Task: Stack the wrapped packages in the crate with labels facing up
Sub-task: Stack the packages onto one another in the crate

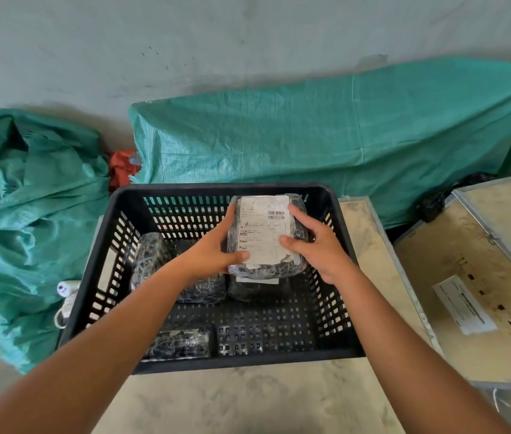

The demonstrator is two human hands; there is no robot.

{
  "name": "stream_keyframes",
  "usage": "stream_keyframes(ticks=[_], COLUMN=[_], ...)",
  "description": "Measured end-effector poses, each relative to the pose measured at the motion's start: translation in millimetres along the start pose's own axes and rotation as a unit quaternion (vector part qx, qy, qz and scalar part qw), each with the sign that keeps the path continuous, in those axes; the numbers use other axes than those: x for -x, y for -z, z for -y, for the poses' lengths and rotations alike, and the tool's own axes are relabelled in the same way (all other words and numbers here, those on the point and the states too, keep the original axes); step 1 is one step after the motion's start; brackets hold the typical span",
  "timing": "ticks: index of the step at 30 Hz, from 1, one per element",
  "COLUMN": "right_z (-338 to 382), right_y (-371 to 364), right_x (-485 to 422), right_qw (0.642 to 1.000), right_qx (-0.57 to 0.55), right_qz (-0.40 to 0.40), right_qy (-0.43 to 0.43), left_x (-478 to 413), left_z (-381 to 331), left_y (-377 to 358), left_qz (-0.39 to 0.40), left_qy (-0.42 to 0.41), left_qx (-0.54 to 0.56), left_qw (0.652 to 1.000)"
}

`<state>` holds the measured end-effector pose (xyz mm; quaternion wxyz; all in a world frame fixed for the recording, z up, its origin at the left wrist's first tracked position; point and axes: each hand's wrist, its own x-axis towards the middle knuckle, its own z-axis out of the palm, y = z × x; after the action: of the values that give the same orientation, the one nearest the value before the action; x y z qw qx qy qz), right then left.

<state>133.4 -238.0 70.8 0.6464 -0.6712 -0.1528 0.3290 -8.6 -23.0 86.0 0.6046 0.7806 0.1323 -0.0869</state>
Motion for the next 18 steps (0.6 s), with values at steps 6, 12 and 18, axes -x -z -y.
stream_keyframes(ticks=[6,12,18], right_z=[-19,-42,-48], right_y=[-5,-6,-10], right_x=[-28,-36,-36], right_qw=[0.989,0.974,0.96], right_qx=[0.146,0.204,0.269], right_qz=[0.014,0.048,0.038], right_qy=[-0.028,-0.089,-0.073], left_x=[-27,-44,-47], left_z=[21,38,45], left_y=[-5,-13,-27], left_qz=[0.025,0.06,0.003], left_qy=[0.065,0.11,0.095], left_qx=[-0.079,-0.166,-0.196], left_qw=[0.994,0.978,0.976])
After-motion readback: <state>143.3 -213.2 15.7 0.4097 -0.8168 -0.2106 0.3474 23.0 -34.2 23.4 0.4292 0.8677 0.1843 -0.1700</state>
